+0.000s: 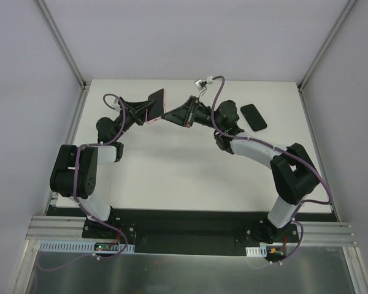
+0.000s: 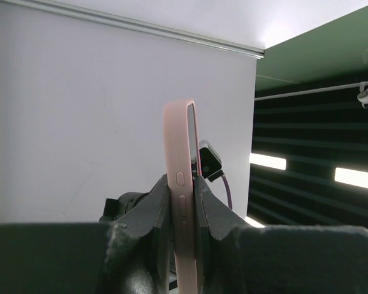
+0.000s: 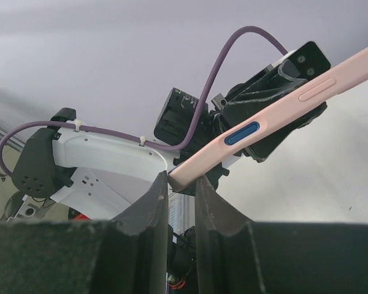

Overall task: Take the phone out of the phone case
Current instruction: Remove the phone case from the phone.

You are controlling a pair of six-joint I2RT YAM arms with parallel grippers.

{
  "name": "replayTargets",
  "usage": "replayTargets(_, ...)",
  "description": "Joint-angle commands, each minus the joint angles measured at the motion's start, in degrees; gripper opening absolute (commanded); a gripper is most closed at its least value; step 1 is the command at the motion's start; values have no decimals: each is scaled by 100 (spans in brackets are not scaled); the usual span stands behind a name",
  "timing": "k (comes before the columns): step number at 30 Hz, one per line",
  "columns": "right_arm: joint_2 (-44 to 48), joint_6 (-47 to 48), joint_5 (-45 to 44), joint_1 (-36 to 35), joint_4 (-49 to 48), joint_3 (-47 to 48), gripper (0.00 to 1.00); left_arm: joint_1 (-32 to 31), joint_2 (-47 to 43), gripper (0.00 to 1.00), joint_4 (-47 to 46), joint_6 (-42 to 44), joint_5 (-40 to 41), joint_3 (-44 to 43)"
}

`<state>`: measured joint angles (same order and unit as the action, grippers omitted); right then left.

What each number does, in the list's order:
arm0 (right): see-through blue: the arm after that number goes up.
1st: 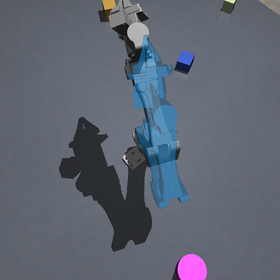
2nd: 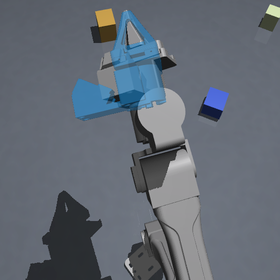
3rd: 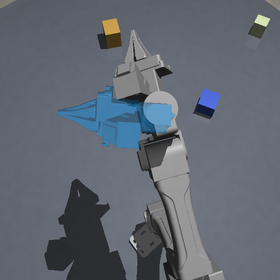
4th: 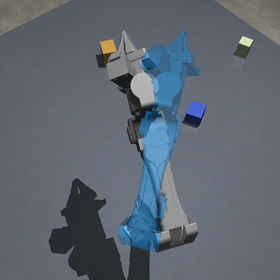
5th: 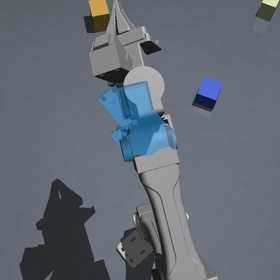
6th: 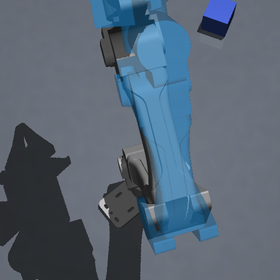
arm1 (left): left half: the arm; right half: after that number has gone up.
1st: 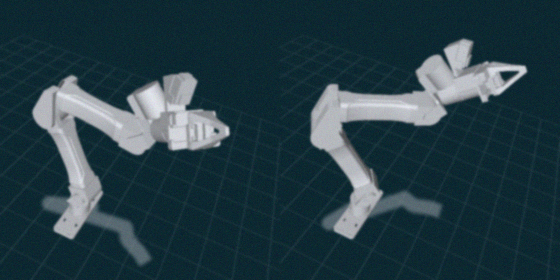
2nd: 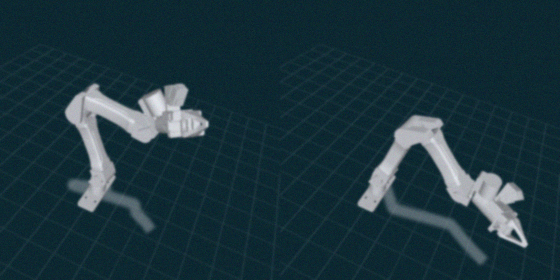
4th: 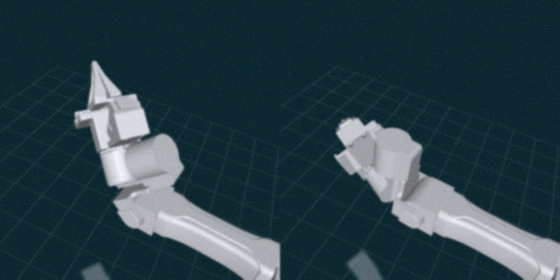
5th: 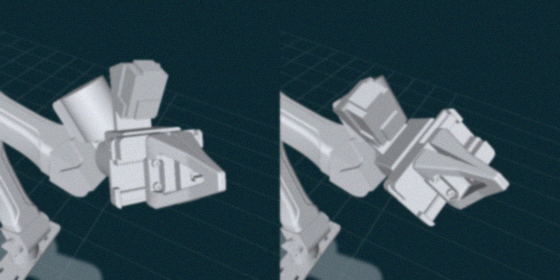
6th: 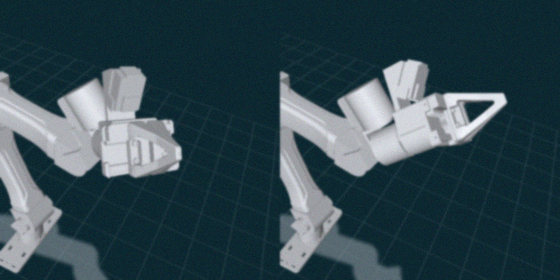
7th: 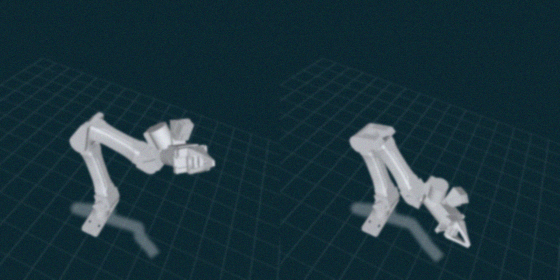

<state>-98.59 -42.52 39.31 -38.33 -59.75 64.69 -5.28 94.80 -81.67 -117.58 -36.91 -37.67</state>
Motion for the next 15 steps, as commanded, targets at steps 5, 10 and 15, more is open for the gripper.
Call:
replayTargets(5,217,174,657,-395,-2814,949,9,-289,363,0,-481,-634,-89,-21)
replayTargets(10,129,306,657,-448,-2814,1037,9,-333,346,0,-587,-696,-19,-74)
replayTargets(15,112,166,622,-448,-2814,967,9,-333,284,0,-754,-565,34,-170)
